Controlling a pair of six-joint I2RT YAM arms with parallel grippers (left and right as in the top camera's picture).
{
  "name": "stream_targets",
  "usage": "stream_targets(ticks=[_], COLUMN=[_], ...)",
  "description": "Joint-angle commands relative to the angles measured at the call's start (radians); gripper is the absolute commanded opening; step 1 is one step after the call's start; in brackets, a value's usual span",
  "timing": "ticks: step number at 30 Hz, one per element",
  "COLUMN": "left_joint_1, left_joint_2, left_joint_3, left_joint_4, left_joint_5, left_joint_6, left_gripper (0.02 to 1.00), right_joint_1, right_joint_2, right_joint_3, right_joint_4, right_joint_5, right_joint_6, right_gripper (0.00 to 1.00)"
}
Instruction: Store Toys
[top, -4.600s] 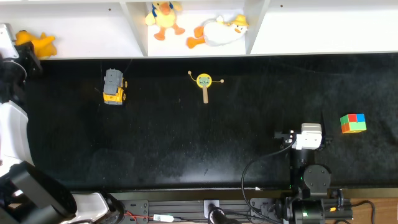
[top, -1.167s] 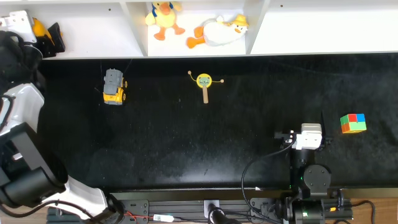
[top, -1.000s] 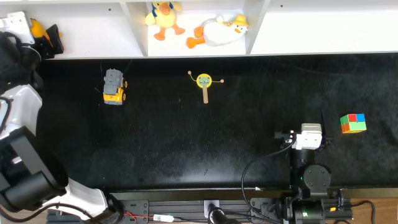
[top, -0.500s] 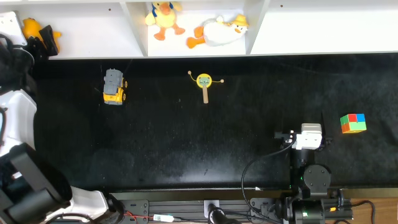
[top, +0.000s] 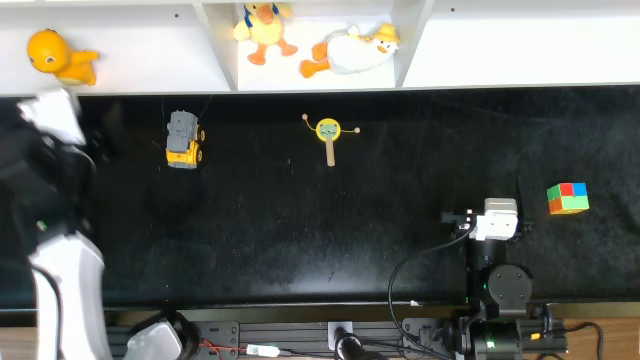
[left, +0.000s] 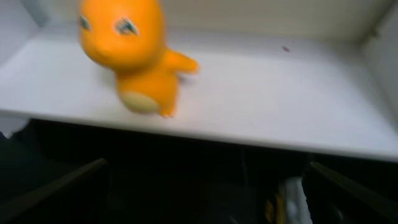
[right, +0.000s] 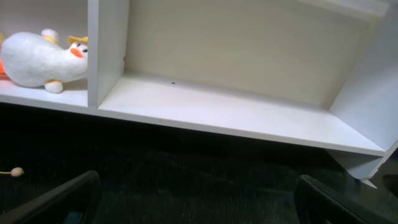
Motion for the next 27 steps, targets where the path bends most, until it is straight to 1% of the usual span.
stream_targets(ticks=[1,6,10,15,21,27], left_joint_1=[-0.084,-0.203,-0.254,-0.285,-0.285,-0.285], left_joint_2=[-0.113,-0.108,-0.052,0.062,0.165,0.245], left_joint_3=[-0.122,-0.176,-0.176,-0.175,-0.173,-0.17], left_joint_4=[-0.059,-0.132,-0.141,-0.034,0.1,0.211], left_joint_5=[0.02,-0.004,-0.004,-0.01,-0.037,-0.038], left_joint_6=[-0.008,-0.008,-0.007,-0.007,-0.008,-0.008], left_gripper=[0.998,0.998,0.998,0.998,0.996,0.998], right_joint_1=[-0.005,-0.005,-0.005,-0.005,-0.005,-0.005], right_joint_2=[-0.008,-0.008,-0.008,-0.008,-0.008,-0.008], right_joint_3=[-0.014,-0.014,-0.014,-0.014,-0.014,-0.014], right_joint_4=[0.005,0.005,0.005,0.005,0.005,0.005], right_joint_5=[-0.007,-0.007,-0.007,-0.007,-0.007,-0.007], right_joint_6=[0.003,0.003,0.003,0.003,0.003,0.003], right_gripper=[0.996,0.993,0.996,0.996,0.996,0.993])
